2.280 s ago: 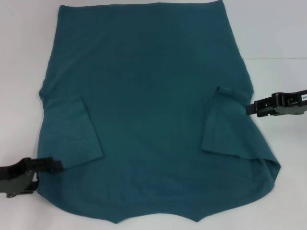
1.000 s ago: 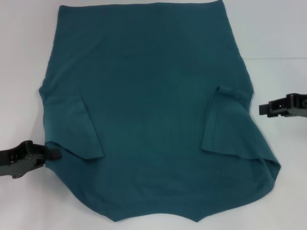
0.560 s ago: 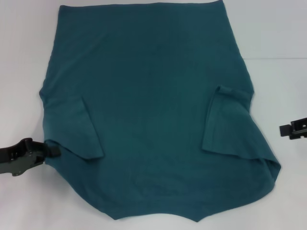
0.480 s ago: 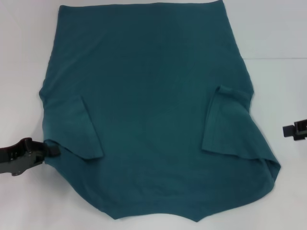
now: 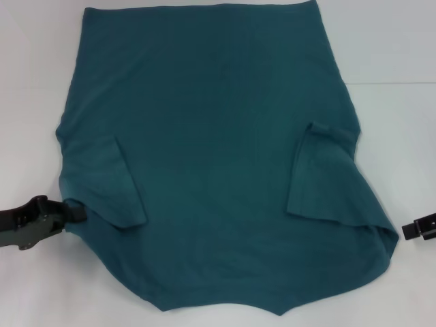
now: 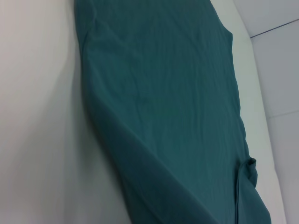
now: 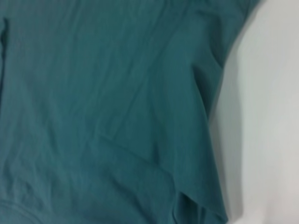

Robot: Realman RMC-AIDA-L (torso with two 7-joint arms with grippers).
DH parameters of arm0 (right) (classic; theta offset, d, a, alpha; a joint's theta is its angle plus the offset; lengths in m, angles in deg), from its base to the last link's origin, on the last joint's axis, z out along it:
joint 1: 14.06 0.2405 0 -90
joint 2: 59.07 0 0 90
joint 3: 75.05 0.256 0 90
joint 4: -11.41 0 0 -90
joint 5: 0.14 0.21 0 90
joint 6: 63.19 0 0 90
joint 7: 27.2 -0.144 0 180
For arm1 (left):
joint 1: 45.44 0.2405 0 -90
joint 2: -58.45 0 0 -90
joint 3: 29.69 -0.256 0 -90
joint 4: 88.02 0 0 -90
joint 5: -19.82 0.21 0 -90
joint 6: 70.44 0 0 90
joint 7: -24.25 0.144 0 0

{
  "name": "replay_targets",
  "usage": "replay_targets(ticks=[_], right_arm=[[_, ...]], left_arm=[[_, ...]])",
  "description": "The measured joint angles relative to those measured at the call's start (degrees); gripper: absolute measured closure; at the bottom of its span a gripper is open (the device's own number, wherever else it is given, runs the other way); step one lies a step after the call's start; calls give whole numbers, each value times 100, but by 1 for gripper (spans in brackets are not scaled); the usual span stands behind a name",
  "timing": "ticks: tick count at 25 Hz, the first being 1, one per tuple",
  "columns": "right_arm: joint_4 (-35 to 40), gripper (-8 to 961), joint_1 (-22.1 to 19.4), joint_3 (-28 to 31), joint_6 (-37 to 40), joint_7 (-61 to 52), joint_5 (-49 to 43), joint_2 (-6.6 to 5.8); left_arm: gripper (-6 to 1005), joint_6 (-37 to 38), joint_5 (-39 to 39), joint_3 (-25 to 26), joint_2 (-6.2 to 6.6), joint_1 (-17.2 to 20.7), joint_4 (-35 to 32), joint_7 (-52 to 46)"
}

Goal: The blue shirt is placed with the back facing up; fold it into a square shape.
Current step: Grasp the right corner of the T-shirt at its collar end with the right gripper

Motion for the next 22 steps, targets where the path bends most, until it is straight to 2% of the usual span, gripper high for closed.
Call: replay_targets(ticks=[7, 12, 17, 22], right_arm=[[3, 376, 56, 50, -142, 11, -39, 112], [3, 275, 70, 24, -172, -27, 29, 116], [-7, 231, 99, -93, -262, -47, -2, 131], [-36, 188, 143, -162, -383, -28, -11, 215]], left_arm=[[969, -12, 0, -2, 0, -1, 10, 1], [969, -13, 0, -6, 0, -1, 11, 1], [969, -13, 0, 0, 0, -1, 10, -2], [969, -37, 0, 1, 0, -7, 11, -12]])
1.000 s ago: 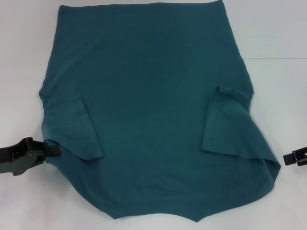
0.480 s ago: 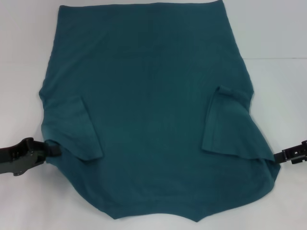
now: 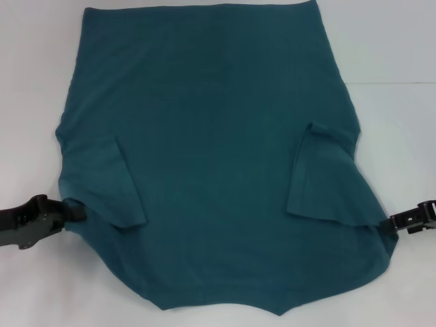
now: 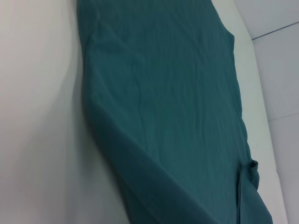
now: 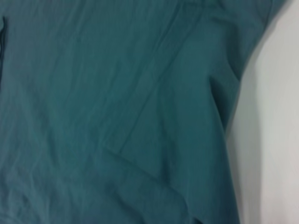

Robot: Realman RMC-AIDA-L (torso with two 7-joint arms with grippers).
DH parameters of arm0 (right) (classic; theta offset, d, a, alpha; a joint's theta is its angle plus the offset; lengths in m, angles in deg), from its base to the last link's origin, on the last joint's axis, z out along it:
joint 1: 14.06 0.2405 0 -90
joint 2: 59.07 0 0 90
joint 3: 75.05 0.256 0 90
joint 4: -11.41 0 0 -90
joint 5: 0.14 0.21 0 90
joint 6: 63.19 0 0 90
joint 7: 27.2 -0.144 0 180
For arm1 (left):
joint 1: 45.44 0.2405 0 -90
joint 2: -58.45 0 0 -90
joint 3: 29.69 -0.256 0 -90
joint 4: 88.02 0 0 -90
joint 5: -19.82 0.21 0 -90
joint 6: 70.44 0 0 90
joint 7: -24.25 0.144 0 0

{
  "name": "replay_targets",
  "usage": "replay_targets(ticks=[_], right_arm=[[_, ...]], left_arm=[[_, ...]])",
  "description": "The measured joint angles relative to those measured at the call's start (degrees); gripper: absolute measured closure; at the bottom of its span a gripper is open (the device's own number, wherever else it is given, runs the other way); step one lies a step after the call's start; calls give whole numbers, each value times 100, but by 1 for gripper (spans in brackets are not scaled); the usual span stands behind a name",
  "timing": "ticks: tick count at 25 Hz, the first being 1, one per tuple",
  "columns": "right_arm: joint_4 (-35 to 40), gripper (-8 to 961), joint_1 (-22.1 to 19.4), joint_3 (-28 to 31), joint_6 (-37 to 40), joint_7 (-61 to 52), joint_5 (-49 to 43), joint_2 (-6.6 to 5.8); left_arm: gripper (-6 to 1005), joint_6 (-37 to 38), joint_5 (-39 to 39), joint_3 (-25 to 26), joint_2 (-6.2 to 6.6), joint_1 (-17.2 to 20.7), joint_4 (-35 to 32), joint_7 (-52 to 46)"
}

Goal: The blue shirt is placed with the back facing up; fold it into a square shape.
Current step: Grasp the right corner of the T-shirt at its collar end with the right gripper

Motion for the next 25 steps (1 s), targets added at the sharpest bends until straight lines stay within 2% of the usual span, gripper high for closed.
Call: replay_targets(ticks=[20, 25], right_arm=[[-57, 223, 363, -140, -207, -46, -431, 361], [-139, 235, 474, -176, -219, -46, -434, 407]], left_arm=[[970, -42, 0, -1, -9, -5, -1, -31], [970, -45, 0, -1, -9, -11, 0, -40]])
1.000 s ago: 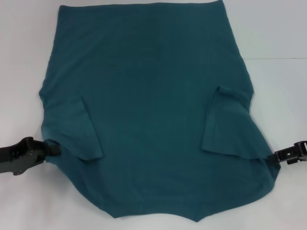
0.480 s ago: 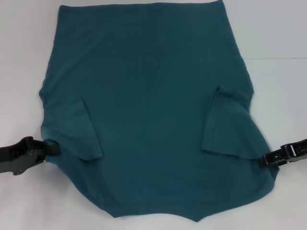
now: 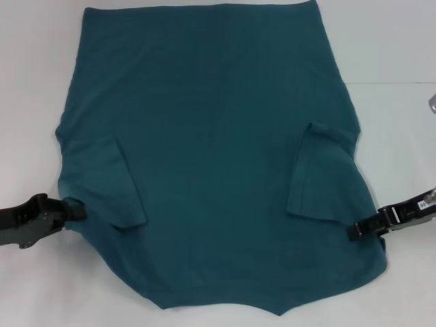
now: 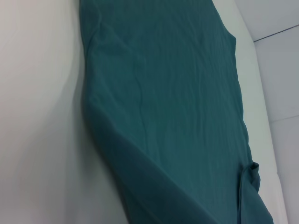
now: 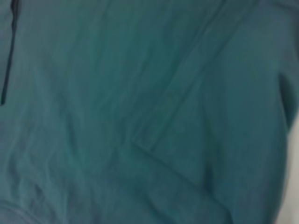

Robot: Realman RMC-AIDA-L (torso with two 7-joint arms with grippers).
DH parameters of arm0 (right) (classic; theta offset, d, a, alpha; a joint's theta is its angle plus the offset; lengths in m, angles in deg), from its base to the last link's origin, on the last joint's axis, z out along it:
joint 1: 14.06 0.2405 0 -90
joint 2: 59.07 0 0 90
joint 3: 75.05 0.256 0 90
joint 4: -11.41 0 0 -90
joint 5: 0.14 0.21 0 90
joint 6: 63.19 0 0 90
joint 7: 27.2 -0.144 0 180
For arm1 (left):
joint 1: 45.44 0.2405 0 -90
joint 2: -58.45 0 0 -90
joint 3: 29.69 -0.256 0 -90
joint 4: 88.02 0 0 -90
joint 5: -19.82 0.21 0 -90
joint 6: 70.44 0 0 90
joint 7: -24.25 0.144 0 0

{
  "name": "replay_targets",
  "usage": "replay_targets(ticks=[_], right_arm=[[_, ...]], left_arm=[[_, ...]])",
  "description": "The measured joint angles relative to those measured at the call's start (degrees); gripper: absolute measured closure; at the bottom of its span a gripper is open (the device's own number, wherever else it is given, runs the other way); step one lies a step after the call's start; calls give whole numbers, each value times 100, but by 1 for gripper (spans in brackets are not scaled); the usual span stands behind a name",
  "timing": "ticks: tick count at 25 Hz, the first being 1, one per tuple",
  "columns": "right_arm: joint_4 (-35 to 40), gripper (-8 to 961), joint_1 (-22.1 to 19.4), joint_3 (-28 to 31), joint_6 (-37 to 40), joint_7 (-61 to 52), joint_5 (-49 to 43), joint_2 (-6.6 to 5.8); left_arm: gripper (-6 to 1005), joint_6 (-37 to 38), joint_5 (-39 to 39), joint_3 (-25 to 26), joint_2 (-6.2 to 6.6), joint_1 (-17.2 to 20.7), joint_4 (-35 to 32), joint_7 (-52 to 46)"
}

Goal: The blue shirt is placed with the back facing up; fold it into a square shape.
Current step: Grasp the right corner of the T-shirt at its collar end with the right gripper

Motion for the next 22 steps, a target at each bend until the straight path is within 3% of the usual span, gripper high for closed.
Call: replay_targets(ticks=[17, 22], right_arm=[[-13, 274, 57, -200, -6, -139, -6, 38], [-9, 517, 56, -242, -16, -150, -9, 39]], left_arm=[[969, 0, -68, 0, 0, -21, 0, -9], [970, 0, -71, -7, 0, -26, 0, -9]])
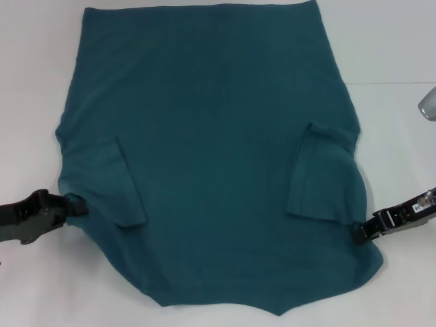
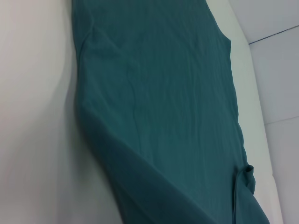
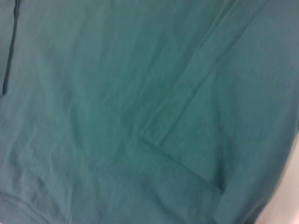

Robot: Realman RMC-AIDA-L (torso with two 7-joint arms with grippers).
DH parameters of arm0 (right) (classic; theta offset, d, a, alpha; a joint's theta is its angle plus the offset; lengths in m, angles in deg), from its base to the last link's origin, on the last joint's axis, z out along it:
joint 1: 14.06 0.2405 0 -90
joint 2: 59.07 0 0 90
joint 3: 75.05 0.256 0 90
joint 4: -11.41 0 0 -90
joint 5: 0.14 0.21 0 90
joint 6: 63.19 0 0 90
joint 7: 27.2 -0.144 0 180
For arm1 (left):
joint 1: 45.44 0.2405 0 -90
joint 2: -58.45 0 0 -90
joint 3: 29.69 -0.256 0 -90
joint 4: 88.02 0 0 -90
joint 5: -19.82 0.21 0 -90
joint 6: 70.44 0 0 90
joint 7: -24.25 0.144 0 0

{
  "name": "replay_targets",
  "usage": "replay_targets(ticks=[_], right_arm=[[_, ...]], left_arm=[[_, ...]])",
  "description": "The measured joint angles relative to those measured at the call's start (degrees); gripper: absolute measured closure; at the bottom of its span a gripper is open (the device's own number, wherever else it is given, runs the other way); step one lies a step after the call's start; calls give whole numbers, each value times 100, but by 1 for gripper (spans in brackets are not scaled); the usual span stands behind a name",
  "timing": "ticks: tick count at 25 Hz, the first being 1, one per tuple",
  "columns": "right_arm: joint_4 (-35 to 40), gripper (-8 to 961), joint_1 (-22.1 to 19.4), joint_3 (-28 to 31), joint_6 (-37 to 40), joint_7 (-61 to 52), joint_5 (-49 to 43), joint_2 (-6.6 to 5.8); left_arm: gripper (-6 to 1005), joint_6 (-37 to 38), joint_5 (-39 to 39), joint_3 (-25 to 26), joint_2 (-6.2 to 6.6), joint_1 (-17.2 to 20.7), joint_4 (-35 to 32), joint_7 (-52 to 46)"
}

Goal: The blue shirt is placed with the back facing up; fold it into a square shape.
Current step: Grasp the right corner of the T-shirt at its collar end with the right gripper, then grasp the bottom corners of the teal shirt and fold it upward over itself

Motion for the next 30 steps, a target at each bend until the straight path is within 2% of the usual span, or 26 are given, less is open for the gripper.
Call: replay_targets(ticks=[3, 9, 14, 21, 30], right_arm=[[4, 738, 1, 0, -2, 0, 0, -18], [176, 838, -81, 134, 269, 44, 60, -66], [679, 922, -355, 528, 812, 197, 286, -101], [666, 918, -703, 914, 906, 304, 697, -226], [636, 912, -721, 898, 923, 358, 699, -191]], left_arm=[[970, 0, 0, 6, 0, -1, 0, 0], [970, 90, -8, 6, 4, 6, -21, 37], [969, 190, 29, 3, 41, 14, -60, 88], [969, 217, 30, 6, 63, 16, -62, 131], [970, 329, 90, -59, 73, -24, -79, 132]])
